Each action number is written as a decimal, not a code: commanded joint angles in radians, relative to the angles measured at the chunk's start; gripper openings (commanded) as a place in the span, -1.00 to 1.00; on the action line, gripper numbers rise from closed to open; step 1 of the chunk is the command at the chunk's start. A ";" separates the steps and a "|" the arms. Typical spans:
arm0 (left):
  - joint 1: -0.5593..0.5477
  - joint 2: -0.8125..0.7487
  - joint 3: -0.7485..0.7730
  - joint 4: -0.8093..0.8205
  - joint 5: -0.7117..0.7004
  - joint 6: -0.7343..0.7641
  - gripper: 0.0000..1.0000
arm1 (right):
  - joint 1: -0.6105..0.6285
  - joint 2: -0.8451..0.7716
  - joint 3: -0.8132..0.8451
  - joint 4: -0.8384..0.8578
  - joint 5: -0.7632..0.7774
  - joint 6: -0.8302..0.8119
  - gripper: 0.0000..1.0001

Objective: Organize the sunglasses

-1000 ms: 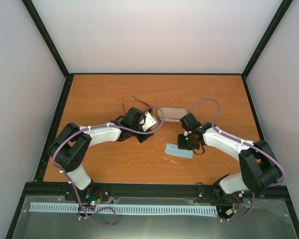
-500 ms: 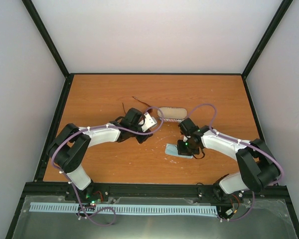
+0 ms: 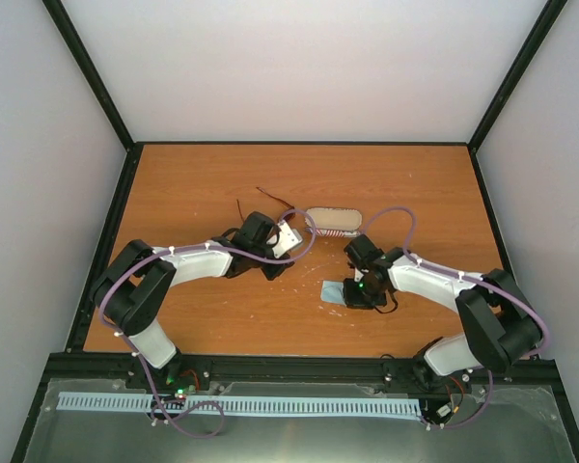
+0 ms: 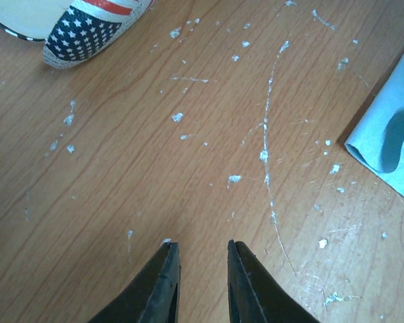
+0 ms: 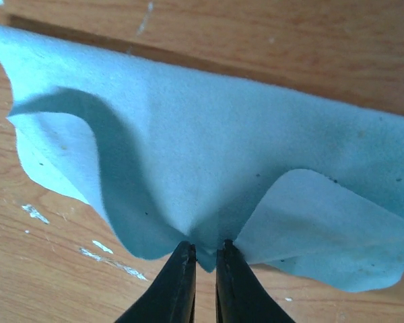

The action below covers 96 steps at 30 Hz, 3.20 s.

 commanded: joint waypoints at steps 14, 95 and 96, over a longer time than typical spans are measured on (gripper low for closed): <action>0.007 -0.027 -0.007 0.031 0.001 0.007 -0.54 | 0.014 -0.226 0.020 -0.116 0.173 0.101 -0.70; 0.006 -0.002 0.030 0.018 0.016 -0.008 -0.38 | -0.157 0.114 0.018 -0.012 0.093 -0.049 -0.39; 0.006 0.000 0.032 0.018 0.018 -0.008 -0.38 | -0.149 0.118 0.016 -0.007 0.088 -0.043 -0.42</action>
